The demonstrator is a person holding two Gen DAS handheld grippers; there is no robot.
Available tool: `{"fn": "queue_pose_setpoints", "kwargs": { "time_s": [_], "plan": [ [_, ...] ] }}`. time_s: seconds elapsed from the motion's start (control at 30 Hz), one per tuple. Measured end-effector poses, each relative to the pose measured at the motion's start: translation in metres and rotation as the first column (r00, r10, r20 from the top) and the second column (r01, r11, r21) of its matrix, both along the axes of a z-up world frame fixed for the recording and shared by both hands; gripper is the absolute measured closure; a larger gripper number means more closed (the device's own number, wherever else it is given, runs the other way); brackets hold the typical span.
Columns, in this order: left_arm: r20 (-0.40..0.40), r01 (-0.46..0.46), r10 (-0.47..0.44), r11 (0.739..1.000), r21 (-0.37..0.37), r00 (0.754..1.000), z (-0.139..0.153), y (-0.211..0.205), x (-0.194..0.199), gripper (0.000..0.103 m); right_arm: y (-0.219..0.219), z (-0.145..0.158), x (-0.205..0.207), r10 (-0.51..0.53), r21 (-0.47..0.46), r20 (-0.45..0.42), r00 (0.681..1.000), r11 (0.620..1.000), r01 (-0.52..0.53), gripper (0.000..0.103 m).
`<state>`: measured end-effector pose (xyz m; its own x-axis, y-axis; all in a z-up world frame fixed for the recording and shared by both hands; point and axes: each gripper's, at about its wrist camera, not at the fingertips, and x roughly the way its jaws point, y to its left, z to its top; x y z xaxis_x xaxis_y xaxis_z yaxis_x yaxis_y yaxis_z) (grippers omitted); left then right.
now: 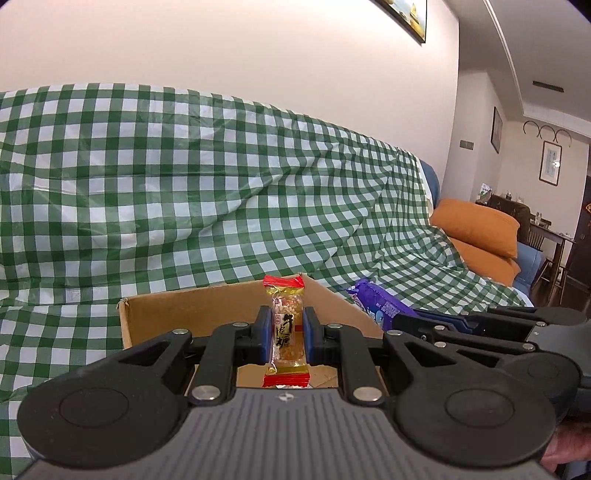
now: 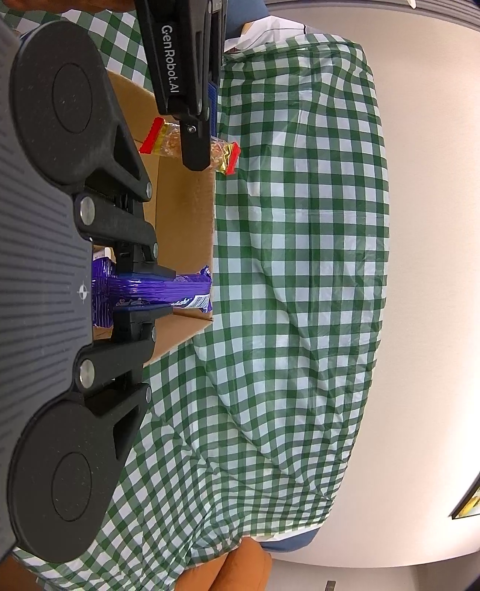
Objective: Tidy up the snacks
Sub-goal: 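Carry the candy packet with left gripper while right gripper carries the purple bar over the box, then open both grippers to drop the candy packet and purple bar into the box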
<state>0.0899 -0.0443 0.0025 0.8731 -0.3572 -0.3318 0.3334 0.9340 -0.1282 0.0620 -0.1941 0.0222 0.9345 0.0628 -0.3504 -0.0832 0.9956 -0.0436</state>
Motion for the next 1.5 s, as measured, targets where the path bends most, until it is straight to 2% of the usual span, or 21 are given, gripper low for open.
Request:
{"fn": "queue_pose_setpoints", "kwargs": {
  "time_s": [1.5],
  "plan": [
    [0.01,-0.006,0.006,1.0,-0.007,1.0,0.0028,-0.0007,0.0003,0.085,-0.004,0.0001,0.0035,0.001,0.004,0.005,1.0,1.0,-0.001,0.091]
  ]
}}
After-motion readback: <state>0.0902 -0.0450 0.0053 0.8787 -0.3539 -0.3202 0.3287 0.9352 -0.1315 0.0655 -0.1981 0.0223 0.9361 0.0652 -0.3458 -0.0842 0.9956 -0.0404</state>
